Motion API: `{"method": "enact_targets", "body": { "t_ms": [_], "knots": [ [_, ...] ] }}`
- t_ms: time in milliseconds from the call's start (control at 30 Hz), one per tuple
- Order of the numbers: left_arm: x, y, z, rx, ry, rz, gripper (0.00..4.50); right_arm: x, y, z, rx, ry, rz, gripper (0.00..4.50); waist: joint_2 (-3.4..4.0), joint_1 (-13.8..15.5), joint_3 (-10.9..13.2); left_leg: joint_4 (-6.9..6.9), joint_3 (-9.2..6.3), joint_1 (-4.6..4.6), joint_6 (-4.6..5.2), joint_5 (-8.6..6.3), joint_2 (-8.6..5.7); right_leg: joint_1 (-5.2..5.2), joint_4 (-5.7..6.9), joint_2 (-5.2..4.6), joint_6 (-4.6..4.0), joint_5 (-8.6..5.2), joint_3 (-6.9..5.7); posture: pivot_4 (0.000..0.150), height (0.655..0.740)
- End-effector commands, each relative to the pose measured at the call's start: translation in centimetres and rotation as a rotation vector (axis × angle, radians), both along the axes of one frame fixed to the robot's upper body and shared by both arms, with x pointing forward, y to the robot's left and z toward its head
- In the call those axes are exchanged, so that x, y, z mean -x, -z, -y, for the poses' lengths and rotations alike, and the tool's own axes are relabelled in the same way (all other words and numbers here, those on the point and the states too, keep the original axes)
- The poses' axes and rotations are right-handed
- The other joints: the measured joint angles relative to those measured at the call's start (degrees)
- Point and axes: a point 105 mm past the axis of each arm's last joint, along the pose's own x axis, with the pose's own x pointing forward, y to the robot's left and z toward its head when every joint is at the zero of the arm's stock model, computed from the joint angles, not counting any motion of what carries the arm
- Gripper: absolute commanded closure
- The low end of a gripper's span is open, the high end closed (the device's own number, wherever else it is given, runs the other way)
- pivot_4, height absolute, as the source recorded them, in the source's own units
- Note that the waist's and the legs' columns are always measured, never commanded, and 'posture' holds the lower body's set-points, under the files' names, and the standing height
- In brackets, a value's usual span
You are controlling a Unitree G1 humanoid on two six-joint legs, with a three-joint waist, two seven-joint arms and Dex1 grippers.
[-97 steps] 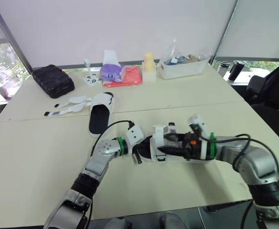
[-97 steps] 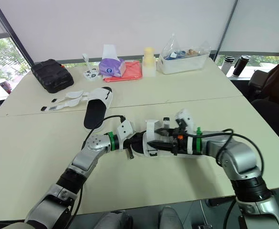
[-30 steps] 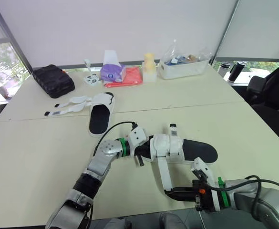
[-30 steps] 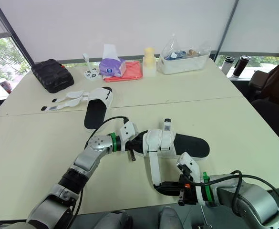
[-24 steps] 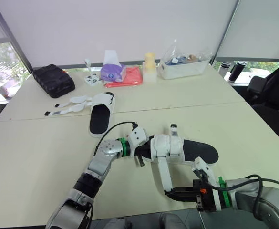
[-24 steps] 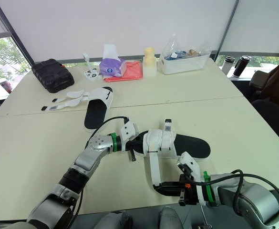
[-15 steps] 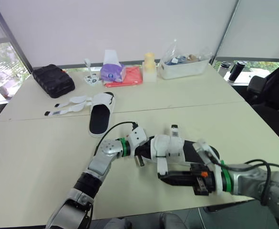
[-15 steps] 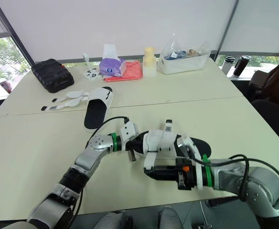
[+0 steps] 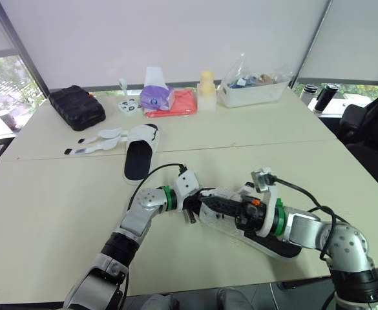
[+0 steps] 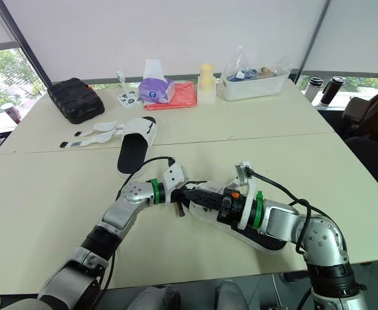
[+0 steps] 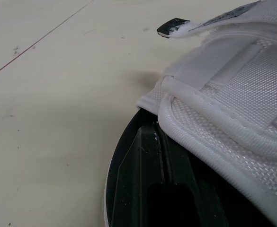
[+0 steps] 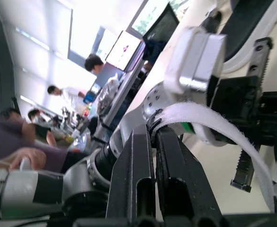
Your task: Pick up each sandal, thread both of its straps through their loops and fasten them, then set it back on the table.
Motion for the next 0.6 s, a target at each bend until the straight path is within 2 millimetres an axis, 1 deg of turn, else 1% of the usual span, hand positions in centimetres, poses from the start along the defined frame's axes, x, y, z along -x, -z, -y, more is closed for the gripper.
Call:
{"method": "enact_targets", "body": {
  "t_ms": [33,167,367,433,467,533,600],
  "knots": [
    [0.3,0.3,0.0,-0.012,0.006,-0.001,4.5,-1.5,-0.8,1.6,-0.078,0.111,-0.034,4.47,0.0,-0.1,0.0,0.0,0.0,0.01,0.0,0.0,0.0,0.01,0.0,0.0,0.0,0.0,0.0,0.15,0.74],
    [0.4,0.3,0.0,-0.012,0.01,-0.005,4.5,-1.9,-0.9,2.3,-0.124,0.158,-0.085,4.47,0.01,-0.1,0.0,0.0,0.0,0.03,0.0,0.0,0.01,0.02,0.0,0.02,-0.01,0.0,0.0,0.15,0.74],
    [0.5,0.3,0.1,-0.013,0.017,-0.009,4.5,-2.5,-0.3,2.8,-0.13,0.225,-0.146,4.47,0.01,-0.1,0.0,0.0,0.01,0.03,0.01,0.0,0.02,0.02,0.0,0.02,-0.01,0.0,0.01,0.15,0.74],
    [0.5,0.3,0.1,-0.013,0.018,-0.009,4.5,-3.0,0.1,3.1,-0.138,0.269,-0.174,4.47,0.01,-0.1,0.0,0.0,0.01,0.03,0.01,0.0,0.02,0.02,0.0,0.03,-0.01,0.01,0.01,0.15,0.74],
    [0.5,0.3,0.1,-0.013,0.018,-0.009,4.5,-3.2,0.1,3.3,-0.162,0.29,-0.192,4.19,0.01,-0.1,0.0,0.0,0.01,0.03,0.01,0.0,0.02,0.02,0.0,0.03,-0.01,0.0,0.01,0.15,0.74],
    [0.5,0.3,0.1,-0.013,0.018,-0.009,4.5,-3.0,0.1,3.5,-0.188,0.287,-0.202,3.59,0.01,0.0,0.0,0.0,0.01,0.03,0.01,0.0,0.02,0.02,0.0,0.03,-0.01,0.01,0.01,0.15,0.74],
    [0.5,0.3,0.1,-0.013,0.018,-0.009,4.5,-3.1,0.3,3.5,-0.167,0.296,-0.204,2.57,0.01,-0.1,0.0,0.0,0.01,0.02,0.01,0.0,0.02,0.03,0.0,0.03,-0.01,0.01,0.01,0.15,0.74]
  ]
}}
